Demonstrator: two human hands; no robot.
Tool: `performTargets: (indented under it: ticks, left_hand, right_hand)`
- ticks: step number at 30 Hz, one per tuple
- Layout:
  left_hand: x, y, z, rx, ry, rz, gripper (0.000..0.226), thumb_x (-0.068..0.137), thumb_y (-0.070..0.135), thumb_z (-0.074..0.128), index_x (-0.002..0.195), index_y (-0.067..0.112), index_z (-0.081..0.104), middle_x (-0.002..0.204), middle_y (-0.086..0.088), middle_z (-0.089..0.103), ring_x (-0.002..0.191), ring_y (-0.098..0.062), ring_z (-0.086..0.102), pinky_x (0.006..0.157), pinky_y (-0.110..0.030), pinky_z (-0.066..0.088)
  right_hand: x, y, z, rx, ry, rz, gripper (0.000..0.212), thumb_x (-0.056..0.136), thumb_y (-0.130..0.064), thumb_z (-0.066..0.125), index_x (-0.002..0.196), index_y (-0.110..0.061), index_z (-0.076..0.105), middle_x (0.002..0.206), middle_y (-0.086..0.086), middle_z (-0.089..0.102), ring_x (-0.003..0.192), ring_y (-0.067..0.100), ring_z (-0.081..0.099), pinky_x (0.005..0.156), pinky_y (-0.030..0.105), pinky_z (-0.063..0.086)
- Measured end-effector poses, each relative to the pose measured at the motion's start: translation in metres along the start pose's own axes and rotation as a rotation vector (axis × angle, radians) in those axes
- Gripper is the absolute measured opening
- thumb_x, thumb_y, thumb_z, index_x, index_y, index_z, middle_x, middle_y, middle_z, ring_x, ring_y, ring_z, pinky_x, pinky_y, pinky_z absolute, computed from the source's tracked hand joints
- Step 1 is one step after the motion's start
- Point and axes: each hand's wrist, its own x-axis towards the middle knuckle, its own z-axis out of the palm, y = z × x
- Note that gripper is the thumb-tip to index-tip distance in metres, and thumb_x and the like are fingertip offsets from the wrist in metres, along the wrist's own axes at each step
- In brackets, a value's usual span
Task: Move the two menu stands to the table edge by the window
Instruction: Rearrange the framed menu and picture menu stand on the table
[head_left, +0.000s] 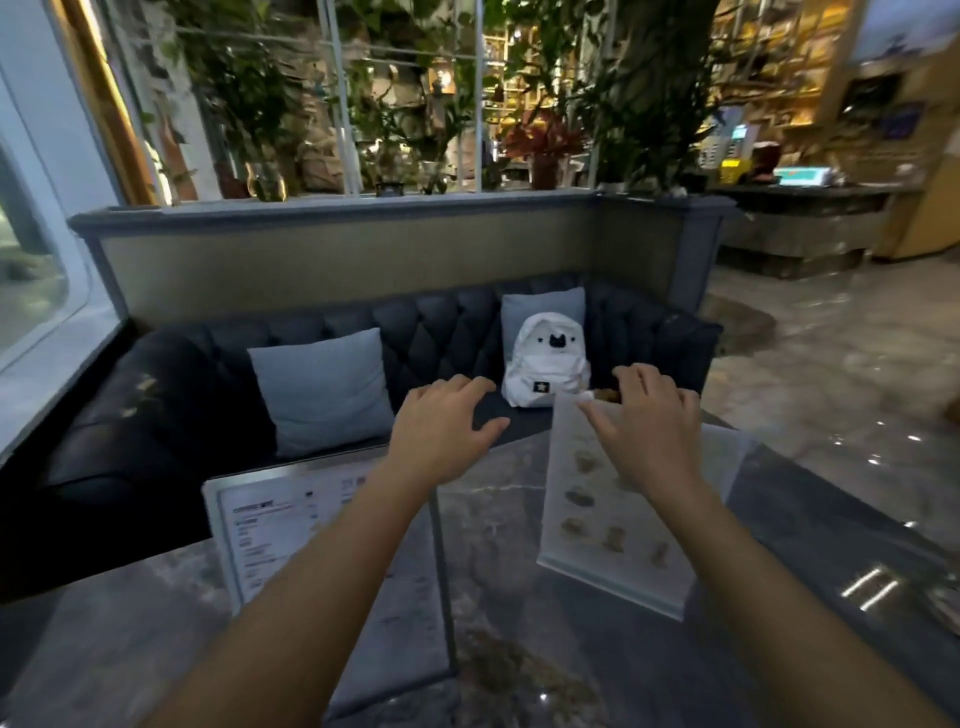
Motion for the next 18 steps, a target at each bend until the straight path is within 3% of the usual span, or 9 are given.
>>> performTargets:
  ticks: [6, 10, 14, 18]
  left_hand:
    - [0.033, 0.047, 0.043, -0.019, -0.034, 0.121, 0.042, 0.086, 0.040, 0.053, 0.123, 0.021, 0.046, 0.122, -0.006, 0.059, 0.106, -0.027, 0.054, 0.088, -0.040, 0.041]
    - [0.046, 0.065, 0.066, -0.049, -0.051, 0.211, 0.047, 0.085, 0.033, 0.054, 0.129, 0.021, 0.041, 0.132, -0.005, 0.053, 0.118, -0.026, 0.049, 0.097, -0.044, 0.042]
    - [0.048, 0.068, 0.084, 0.012, -0.104, 0.219, 0.059, 0.087, 0.032, 0.052, 0.139, 0.027, 0.025, 0.150, -0.003, 0.033, 0.137, -0.024, 0.027, 0.114, -0.045, 0.022]
    - [0.050, 0.066, 0.093, 0.037, -0.166, 0.211, 0.061, 0.087, 0.029, 0.051, 0.140, 0.030, 0.021, 0.153, -0.002, 0.026, 0.141, -0.023, 0.019, 0.115, -0.044, 0.013]
  right_hand:
    - [-0.014, 0.065, -0.012, -0.055, -0.108, 0.100, 0.044, 0.086, -0.038, 0.054, 0.119, -0.009, 0.050, 0.122, 0.013, 0.057, 0.112, 0.030, 0.050, 0.091, 0.042, 0.034]
    - [-0.025, 0.085, -0.014, -0.063, -0.116, 0.077, 0.034, 0.086, -0.032, 0.056, 0.111, -0.010, 0.057, 0.111, 0.013, 0.063, 0.101, 0.032, 0.055, 0.083, 0.042, 0.038]
    - [-0.031, 0.098, -0.013, 0.004, -0.064, 0.001, 0.013, 0.085, -0.018, 0.059, 0.090, -0.010, 0.067, 0.091, 0.014, 0.068, 0.084, 0.035, 0.060, 0.071, 0.042, 0.043]
    - [-0.033, 0.109, -0.008, 0.003, -0.023, 0.005, 0.013, 0.083, -0.016, 0.058, 0.088, -0.009, 0.067, 0.091, 0.014, 0.070, 0.083, 0.034, 0.062, 0.071, 0.040, 0.044]
